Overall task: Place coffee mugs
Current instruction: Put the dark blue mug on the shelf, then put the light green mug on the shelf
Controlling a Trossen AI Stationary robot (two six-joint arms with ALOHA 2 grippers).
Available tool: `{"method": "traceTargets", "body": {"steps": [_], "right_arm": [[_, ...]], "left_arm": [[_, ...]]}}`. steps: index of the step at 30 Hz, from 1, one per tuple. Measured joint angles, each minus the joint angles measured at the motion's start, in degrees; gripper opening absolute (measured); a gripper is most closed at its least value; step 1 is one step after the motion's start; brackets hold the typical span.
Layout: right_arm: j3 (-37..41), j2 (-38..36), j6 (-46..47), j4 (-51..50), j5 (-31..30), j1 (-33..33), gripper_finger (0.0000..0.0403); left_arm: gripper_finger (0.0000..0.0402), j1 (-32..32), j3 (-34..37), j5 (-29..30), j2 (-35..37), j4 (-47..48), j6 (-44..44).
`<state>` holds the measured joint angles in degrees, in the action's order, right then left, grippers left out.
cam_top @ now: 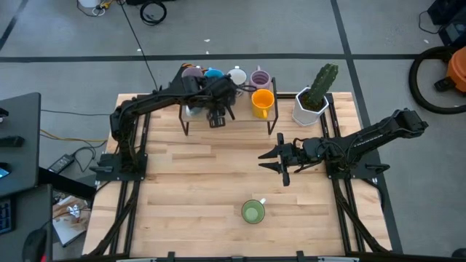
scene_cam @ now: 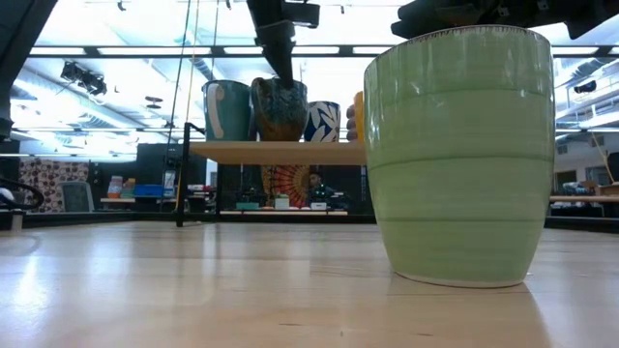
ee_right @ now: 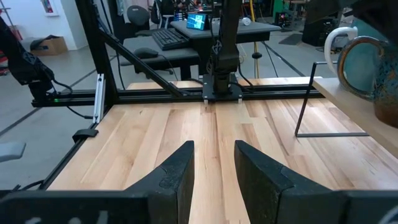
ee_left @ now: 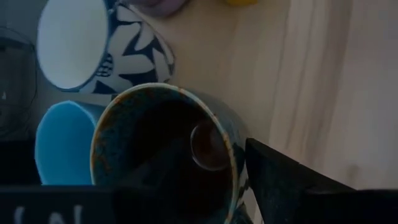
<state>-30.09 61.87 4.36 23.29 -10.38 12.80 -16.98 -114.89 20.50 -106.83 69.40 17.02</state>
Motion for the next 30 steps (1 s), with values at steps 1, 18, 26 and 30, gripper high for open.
{"method": "traceTargets", "body": {"steps": [1, 18, 26, 30], "right_arm": [[0.0, 0.0, 0.0, 0.0, 0.0, 0.0, 0.0120], [0.0, 0.0, 0.0, 0.0, 0.0, 0.0, 0.0120], [0.0, 0.0, 0.1, -0.6, 0.0, 0.0, 0.0120], [0.0, 0.0, 0.0, -0.4, 0.0, 0.0, 0.0120]], "left_arm": [[0.0172, -0.2, 0.0, 0.1, 0.0, -0.4, -0.1], [0.0171, -0.1, 0.0, 1.4, 0.5, -2.5, 1.6], [0.0171, 5.8, 0.0, 5.4, 6.7, -8.0, 6.7], [0.0171, 8.3, 0.0, 5.2, 12.1, -8.5, 5.1]]}}
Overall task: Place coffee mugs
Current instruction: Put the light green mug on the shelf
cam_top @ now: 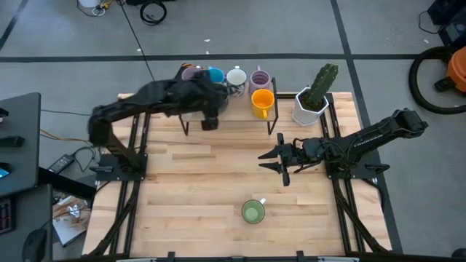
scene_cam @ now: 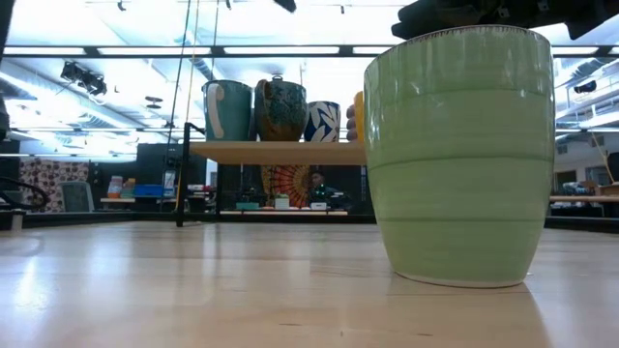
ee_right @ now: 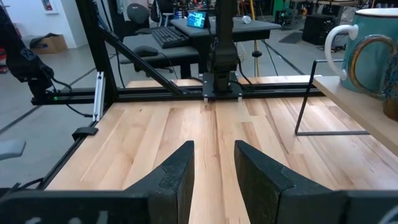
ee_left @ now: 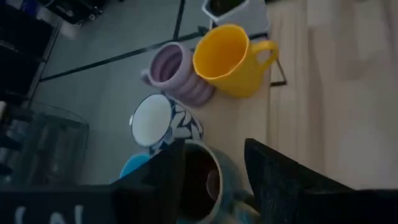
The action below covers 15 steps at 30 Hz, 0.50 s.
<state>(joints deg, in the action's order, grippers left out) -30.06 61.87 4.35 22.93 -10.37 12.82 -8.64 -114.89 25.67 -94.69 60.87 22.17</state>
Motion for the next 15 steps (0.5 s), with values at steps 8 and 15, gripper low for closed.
{"method": "traceTargets", "body": {"steps": [8, 15], "right_arm": [[0.0, 0.0, -0.5, 0.4, 0.0, -0.1, 0.0120], [0.0, 0.0, -0.5, 0.6, 0.0, 0.0, 0.0120]], "left_arm": [[0.0171, 1.0, -0.1, -12.7, 7.8, 4.2, -12.7], [0.0161, 11.2, 2.7, -9.0, 8.8, 8.0, -18.4]]}}
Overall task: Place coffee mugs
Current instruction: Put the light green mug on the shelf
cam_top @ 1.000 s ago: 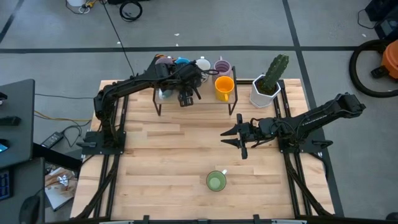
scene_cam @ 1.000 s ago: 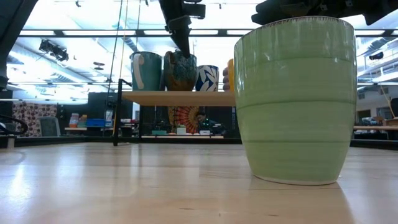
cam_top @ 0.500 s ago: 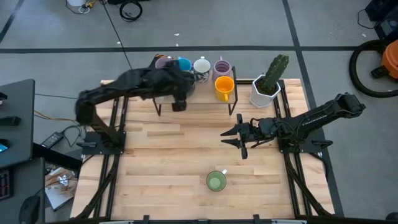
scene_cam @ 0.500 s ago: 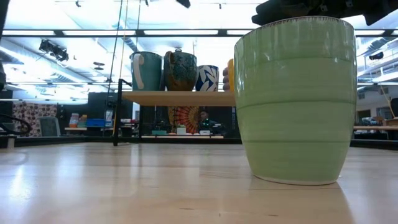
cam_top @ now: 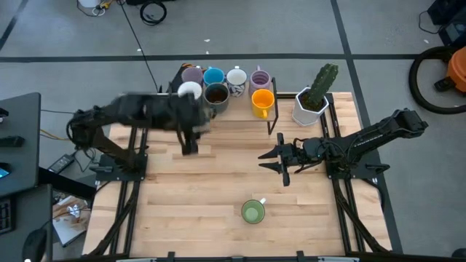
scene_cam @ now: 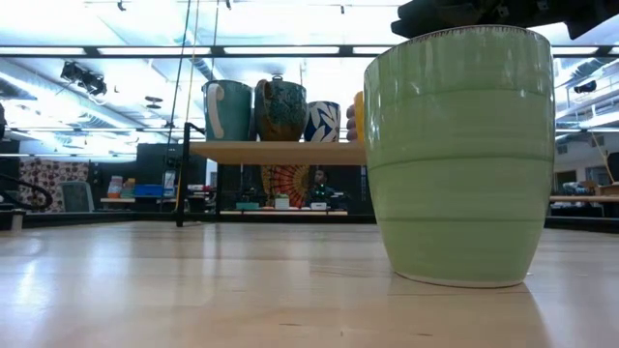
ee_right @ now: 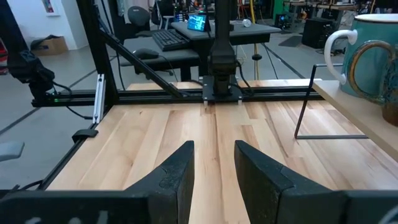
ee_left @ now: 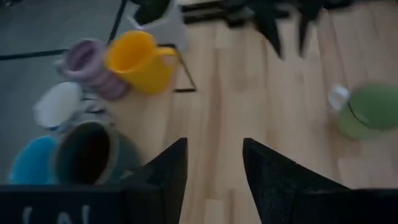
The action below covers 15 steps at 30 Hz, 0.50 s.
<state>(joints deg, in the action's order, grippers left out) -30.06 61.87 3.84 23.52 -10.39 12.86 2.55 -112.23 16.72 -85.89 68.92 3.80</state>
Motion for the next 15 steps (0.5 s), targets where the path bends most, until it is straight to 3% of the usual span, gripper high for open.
{"method": "traceTargets", "body": {"steps": [7, 15], "right_arm": [[0.0, 0.0, 0.0, 0.0, 0.0, 0.3, 0.0120], [0.0, 0.0, -0.6, 0.7, 0.0, 0.7, 0.0120]], "left_arm": [[0.0142, 10.6, 17.3, 4.4, 1.2, -6.4, -4.1], [0.0141, 16.2, 33.0, -2.1, 1.1, -22.4, -8.1]]}}
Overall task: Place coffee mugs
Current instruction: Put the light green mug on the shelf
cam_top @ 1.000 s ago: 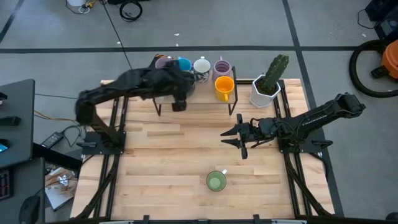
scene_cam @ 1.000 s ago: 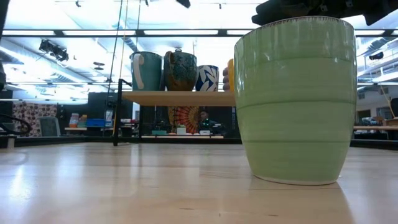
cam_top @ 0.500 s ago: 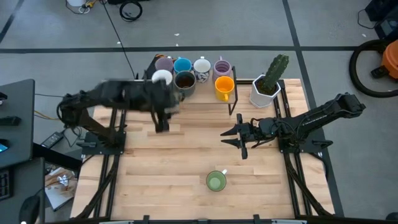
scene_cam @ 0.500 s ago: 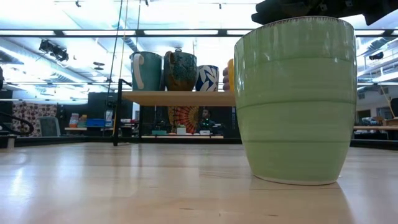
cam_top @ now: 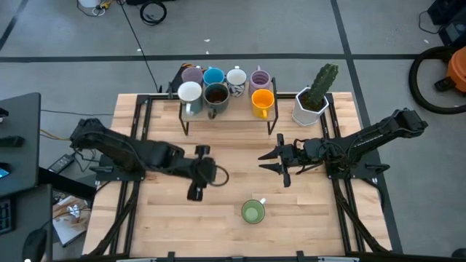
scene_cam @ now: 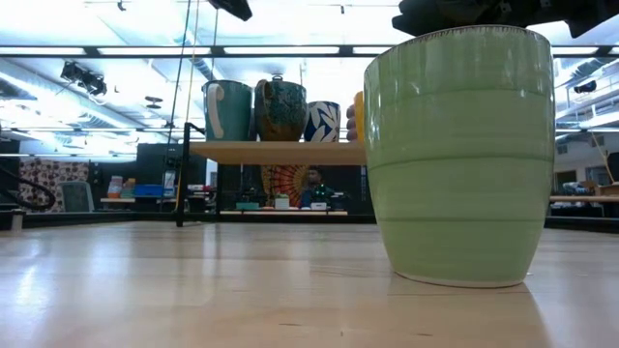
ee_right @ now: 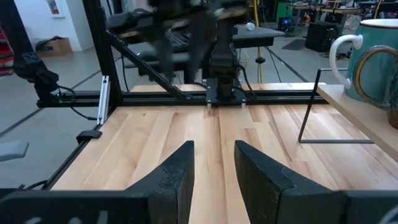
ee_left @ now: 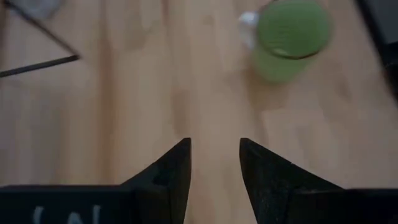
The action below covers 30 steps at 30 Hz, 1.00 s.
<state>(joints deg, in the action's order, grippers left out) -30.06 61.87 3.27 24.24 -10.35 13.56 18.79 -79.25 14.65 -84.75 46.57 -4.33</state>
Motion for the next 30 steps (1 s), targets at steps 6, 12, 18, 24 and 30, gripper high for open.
{"method": "traceTargets", "body": {"steps": [6, 12, 18, 24, 30], "right_arm": [[0.0, 0.0, 1.7, -0.8, 0.0, 0.0, 0.0120], [-3.0, 3.0, 6.8, -7.9, 0.1, 2.9, 0.0120], [-12.0, 11.1, 11.8, -29.4, 0.1, 7.7, 0.0119], [-20.5, 19.0, 13.5, -46.2, 4.4, 10.2, 0.0118], [-26.7, 23.0, 9.1, -53.0, 5.2, 12.2, 0.0118]], "left_arm": [[0.0141, 2.1, 1.9, -2.8, -3.3, -6.7, -4.9], [0.0141, 4.0, 1.9, -5.6, -8.3, -6.3, -4.0], [0.0141, 5.3, 2.4, -2.2, -9.4, -3.2, -1.9], [0.0141, 6.2, 7.5, -0.2, -8.3, -11.0, 3.5], [0.0141, 5.4, 16.0, -0.9, -6.3, -19.8, 5.0]]}}
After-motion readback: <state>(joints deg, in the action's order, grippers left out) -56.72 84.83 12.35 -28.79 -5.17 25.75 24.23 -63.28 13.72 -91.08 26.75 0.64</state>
